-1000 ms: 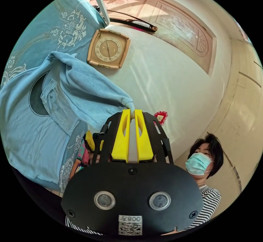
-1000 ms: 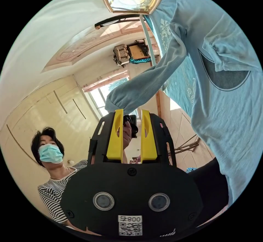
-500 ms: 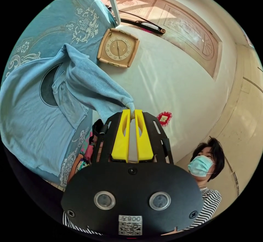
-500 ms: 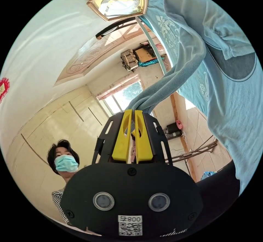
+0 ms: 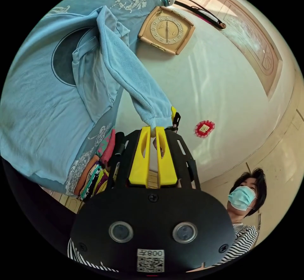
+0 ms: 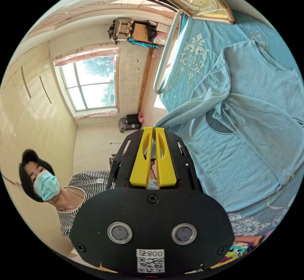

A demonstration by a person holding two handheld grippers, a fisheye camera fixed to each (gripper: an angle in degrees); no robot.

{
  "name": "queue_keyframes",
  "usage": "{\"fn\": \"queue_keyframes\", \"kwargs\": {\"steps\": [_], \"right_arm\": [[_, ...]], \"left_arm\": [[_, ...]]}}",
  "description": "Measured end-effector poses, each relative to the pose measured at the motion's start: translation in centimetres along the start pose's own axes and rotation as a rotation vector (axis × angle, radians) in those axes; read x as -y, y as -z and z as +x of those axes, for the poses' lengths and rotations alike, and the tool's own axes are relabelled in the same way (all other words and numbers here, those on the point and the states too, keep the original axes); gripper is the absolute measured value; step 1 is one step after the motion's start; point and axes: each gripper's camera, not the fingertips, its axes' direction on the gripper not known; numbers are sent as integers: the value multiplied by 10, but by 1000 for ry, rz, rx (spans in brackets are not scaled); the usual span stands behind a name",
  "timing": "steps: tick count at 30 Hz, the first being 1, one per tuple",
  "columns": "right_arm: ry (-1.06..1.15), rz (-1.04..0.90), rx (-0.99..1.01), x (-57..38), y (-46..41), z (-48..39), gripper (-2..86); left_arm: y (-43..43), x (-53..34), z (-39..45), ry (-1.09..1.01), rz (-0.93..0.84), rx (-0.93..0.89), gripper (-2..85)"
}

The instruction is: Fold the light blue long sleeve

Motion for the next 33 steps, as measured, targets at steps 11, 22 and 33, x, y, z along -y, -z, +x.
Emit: {"fn": "queue_keyframes", "kwargs": {"steps": [11, 22, 33], "right_arm": [[127, -141, -443, -11, 69, -7, 10], [-270, -56, -341, -32, 117, 212, 9], [-269, 48, -257, -19, 156, 290, 11]], "left_arm": [[-194, 54, -44, -40, -202, 91, 29], [-314, 141, -147, 14, -345, 562, 32], [-464, 380, -28, -590, -204, 1285, 70]]}}
